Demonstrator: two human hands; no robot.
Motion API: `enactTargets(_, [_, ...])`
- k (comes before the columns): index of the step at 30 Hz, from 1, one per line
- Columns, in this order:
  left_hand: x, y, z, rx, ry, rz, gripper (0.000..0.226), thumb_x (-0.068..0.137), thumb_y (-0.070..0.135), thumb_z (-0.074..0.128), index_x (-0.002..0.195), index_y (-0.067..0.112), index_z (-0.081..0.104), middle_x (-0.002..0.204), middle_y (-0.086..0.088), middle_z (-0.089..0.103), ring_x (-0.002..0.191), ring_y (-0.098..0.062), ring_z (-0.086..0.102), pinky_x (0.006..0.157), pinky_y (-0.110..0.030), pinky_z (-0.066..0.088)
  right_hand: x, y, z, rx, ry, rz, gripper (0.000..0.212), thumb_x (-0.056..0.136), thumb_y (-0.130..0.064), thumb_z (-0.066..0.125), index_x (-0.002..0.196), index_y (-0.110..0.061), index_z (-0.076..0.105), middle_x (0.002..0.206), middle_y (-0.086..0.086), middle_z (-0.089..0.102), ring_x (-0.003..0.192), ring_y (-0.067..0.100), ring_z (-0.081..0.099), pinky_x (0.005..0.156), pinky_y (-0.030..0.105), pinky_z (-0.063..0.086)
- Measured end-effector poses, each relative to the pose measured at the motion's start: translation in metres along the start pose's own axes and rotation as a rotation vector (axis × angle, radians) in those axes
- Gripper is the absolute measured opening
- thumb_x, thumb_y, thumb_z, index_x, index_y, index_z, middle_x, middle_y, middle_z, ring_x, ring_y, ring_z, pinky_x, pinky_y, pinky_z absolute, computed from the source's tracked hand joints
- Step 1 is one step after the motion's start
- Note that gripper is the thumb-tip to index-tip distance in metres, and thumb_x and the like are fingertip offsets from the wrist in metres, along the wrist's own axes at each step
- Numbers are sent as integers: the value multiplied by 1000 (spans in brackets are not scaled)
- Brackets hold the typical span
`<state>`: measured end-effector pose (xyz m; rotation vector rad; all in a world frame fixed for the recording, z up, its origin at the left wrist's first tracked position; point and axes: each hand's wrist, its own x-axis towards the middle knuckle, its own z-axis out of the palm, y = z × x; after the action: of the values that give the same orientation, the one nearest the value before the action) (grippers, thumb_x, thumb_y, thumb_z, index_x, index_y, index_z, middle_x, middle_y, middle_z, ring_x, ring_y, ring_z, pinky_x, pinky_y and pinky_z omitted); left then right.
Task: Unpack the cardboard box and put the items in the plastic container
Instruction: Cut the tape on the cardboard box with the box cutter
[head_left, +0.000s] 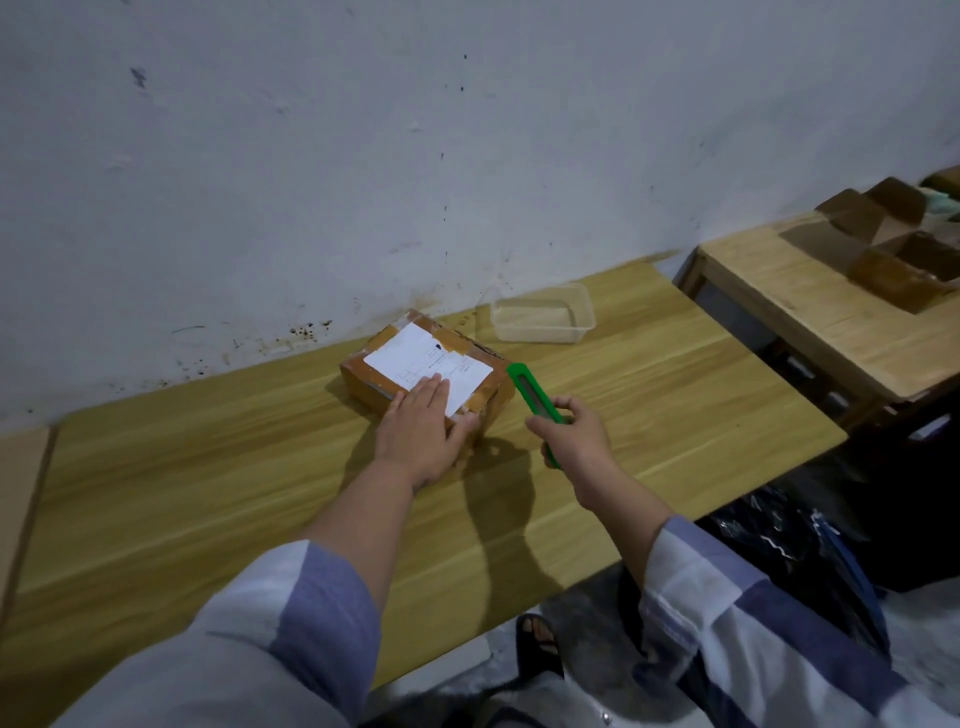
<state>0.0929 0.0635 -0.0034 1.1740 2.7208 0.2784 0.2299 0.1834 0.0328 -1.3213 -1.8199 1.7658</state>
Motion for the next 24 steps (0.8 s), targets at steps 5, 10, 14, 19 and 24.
enactTargets(5, [27,-1,-6,27,11,-125,67,99,53,21,153,15,11,162,-2,6,149,-16,2,121,-37,5,57,-6,-1,-313,124,-134,34,80,-32,68,111,-18,67,96,9,71,81,27,66,70,35,52])
enactTargets(10, [52,3,-2,41,-39,-321,76,96,59,18,152,12,-3,161,-6,-8,148,-21,-9,120,-43,-2,118,-10,1,-639,72,-160,41,84,-42,61,120,-21,63,122,8,57,109,31,59,86,36,48])
enactTargets(14, [56,-1,10,95,-34,-397,85,90,67,11,151,11,-8,160,-8,-15,147,-22,-16,118,-43,-8,156,-11,9,-729,-52,-201,35,86,-36,61,118,-22,65,111,10,68,97,30,65,74,31,51])
enactTargets(19, [44,-30,10,130,-65,-341,88,88,71,5,151,12,-8,159,-5,-17,147,-19,-16,118,-41,-10,179,-12,39,-787,-221,-275,35,88,-32,60,119,-16,63,103,12,72,90,29,67,71,31,52])
enactTargets(24, [23,-61,13,172,35,-249,97,84,75,8,148,5,27,157,-10,21,146,-26,20,114,-45,10,188,-8,78,-898,-229,-366,40,87,-43,57,120,-20,58,111,8,63,92,27,64,78,41,57])
